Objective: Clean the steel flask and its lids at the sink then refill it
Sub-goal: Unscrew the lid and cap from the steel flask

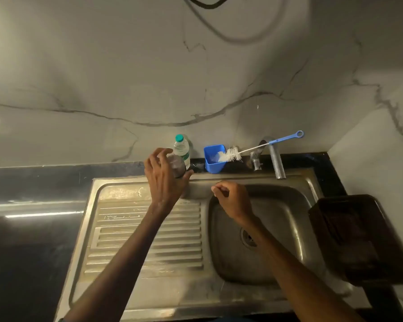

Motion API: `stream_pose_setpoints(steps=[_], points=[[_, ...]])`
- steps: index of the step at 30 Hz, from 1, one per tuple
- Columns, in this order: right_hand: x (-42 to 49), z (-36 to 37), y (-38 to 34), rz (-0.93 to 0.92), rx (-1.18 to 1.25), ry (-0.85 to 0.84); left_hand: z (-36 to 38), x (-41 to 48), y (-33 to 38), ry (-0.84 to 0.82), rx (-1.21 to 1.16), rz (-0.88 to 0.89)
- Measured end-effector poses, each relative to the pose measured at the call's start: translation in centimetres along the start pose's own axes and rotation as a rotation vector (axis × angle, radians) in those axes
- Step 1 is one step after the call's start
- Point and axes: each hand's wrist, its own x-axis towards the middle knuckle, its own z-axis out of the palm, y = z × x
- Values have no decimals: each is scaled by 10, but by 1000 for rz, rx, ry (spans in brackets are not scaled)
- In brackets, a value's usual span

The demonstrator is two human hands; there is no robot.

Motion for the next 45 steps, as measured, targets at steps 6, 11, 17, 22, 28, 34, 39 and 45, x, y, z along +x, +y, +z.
stream_pose_setpoints(steps=[6,11,17,22,28,34,39,45], points=[[0,-2,5,71,-2,-92,4,-1,-3,-158,-236,-102],[0,-1,13,48,13,-143,1,-3,-8,-108,-304,-101],[-6,-9,7,119,128,-255,-9,-21,10,-151,-373,-49],[-20,-35,-16,156,214,-405,-31,-29,50,-343,-447,208],[-50,-90,-29,145,344,-310,-53,-45,127,-543,-464,374],[-79,-140,-13,126,405,-230,-69,-52,182,-871,-567,425],[-95,-162,-1,149,336,-246,-76,-68,204,-903,-722,421],[-114,-156,1,183,241,-172,-69,-101,198,-710,-704,479]])
